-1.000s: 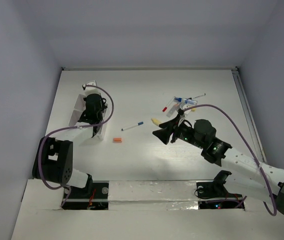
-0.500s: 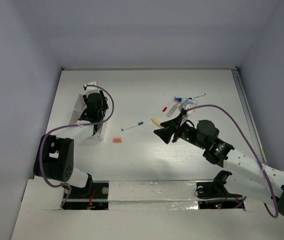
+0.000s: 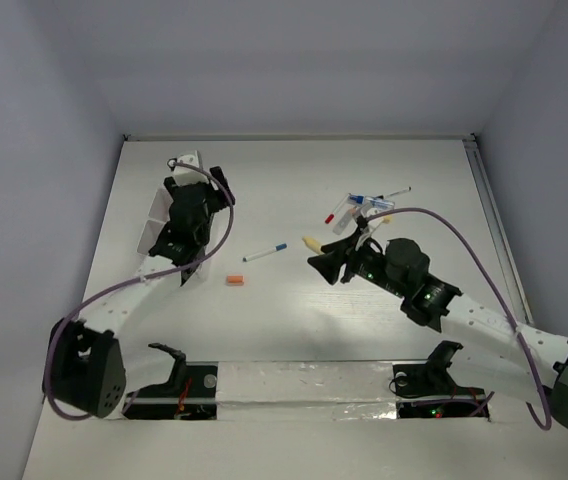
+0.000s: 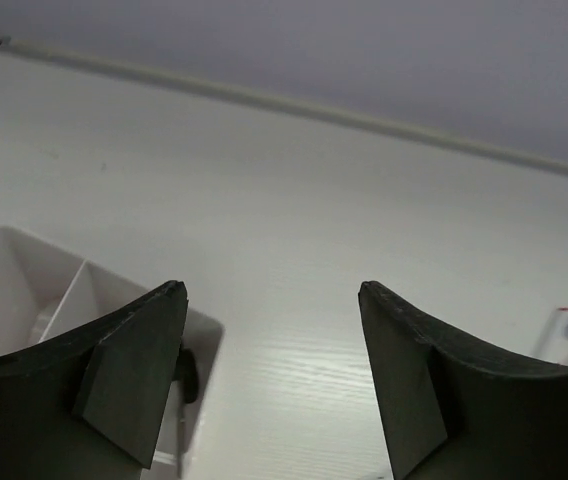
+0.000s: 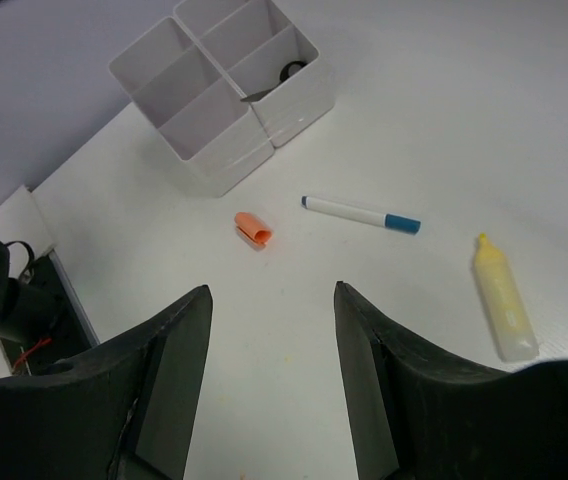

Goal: Sort the stationery into containers
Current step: Place the scissors in the storage box, then pick up the stationery from the center of the board.

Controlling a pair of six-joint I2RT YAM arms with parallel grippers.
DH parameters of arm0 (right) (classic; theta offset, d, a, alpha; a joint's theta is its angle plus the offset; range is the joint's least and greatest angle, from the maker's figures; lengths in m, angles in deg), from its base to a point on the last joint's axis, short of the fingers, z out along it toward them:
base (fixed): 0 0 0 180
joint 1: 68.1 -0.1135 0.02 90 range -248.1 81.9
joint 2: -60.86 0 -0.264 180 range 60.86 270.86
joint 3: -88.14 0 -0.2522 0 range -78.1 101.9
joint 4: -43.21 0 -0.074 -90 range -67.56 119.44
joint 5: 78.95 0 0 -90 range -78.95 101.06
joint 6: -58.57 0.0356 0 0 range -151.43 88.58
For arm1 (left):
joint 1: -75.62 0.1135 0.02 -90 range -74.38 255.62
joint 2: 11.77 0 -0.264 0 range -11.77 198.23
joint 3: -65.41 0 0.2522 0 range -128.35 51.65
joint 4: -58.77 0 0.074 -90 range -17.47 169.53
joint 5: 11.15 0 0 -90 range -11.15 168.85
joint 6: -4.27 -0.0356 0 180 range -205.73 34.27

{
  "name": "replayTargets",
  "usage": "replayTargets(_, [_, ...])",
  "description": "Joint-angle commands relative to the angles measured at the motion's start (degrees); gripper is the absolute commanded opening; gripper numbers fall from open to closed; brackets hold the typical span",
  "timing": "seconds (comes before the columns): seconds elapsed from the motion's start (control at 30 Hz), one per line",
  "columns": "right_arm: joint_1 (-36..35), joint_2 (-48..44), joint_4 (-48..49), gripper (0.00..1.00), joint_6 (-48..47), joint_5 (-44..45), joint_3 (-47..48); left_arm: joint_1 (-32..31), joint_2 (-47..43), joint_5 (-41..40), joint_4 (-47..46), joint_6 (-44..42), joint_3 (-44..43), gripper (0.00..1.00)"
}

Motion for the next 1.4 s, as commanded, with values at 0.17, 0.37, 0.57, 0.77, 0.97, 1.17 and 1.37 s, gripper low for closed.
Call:
replayTargets(0.17, [-0.5,5.5,-3.5,0.57,0.0,5.1,3.5,-3.8,-18.2,13.0,1.9,8.2,-3.0,0.71])
replayTargets(0.37, [2.7,9.5,-9.0,0.57,1.2,10.4,6.5,-4.3,-29.2,23.3,9.9,11.2,-0.5,0.79])
replayTargets(0.57, [7.6,14.1,-13.9,0.57,1.2,11.7,11.8,-4.3,-39.9,23.6,22.5,6.9,-1.9,0.88])
replayTargets(0.77, [14.6,22.4,-15.0,0.56,-5.1,5.0,19.2,-4.3,-44.6,21.9,27.5,-2.0,-1.2,0.96])
replayTargets(0.97, [21.0,37.0,-26.3,0.55,-16.4,0.2,35.4,-4.3,-45.9,26.1,26.9,-1.9,0.7,0.98])
replayTargets(1.17, [25.9,51.6,-38.5,0.58,-25.6,-1.5,55.2,-4.9,-49.5,23.8,28.5,-1.4,1.0,0.98])
replayTargets(1.37, [28.6,61.9,-59.1,0.66,-35.7,7.3,73.7,-8.5,-51.8,21.9,29.0,-1.7,1.1,0.98])
